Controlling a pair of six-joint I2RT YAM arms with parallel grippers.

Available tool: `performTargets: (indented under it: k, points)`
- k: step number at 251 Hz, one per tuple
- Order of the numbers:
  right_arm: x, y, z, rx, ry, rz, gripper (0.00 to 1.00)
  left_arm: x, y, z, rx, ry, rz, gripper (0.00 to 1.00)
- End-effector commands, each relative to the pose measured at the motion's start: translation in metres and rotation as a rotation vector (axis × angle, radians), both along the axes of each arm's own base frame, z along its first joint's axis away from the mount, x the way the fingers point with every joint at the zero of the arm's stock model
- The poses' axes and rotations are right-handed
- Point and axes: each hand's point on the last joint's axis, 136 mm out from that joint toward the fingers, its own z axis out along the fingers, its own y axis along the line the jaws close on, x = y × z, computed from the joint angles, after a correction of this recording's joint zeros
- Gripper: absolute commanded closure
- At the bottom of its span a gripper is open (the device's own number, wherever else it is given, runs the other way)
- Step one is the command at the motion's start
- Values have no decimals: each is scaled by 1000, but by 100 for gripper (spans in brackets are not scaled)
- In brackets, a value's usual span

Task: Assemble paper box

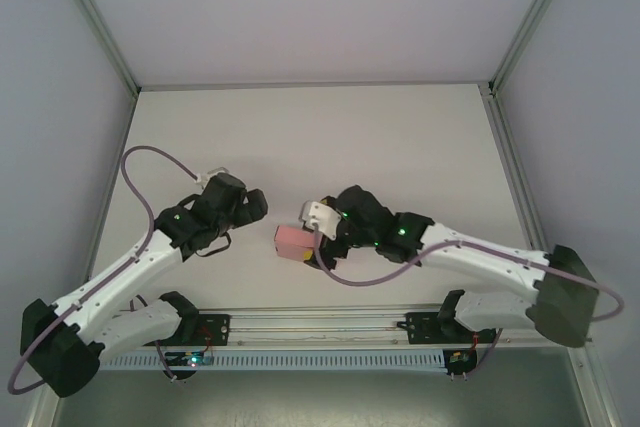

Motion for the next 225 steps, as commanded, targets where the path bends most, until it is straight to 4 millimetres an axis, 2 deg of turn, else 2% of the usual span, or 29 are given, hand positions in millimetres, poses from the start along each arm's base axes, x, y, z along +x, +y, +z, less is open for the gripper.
performTargets:
  k: [1,28,43,78,100,128,138,156,170,206,225]
  points:
    - [-1,-8,-28,-192,-13,108,2,-1,12,-8,50,59,-21,0]
    - [18,-5,-42,-288,-43,93,2,7,17,-17,7,61,8,0]
    - [22,-2,-50,-323,-30,119,2,10,21,-21,5,55,24,0]
    - [14,2,-72,-401,86,211,2,8,29,-30,35,92,34,0]
    - [8,3,-82,-441,146,250,15,5,31,-34,39,104,36,0]
    - [23,3,-82,-489,117,183,53,4,32,-35,30,96,37,0]
    - [30,3,-78,-495,96,150,57,4,33,-35,29,93,41,0]
    - [42,-1,-71,-523,25,113,57,4,34,-35,30,87,44,0]
    - [56,-6,-64,-549,-64,71,62,3,35,-35,34,85,49,0]
    - [112,-22,-41,-644,-427,-79,60,2,44,-29,69,64,70,0]
    - [121,-27,-48,-708,-596,6,62,2,48,-26,84,44,80,0]
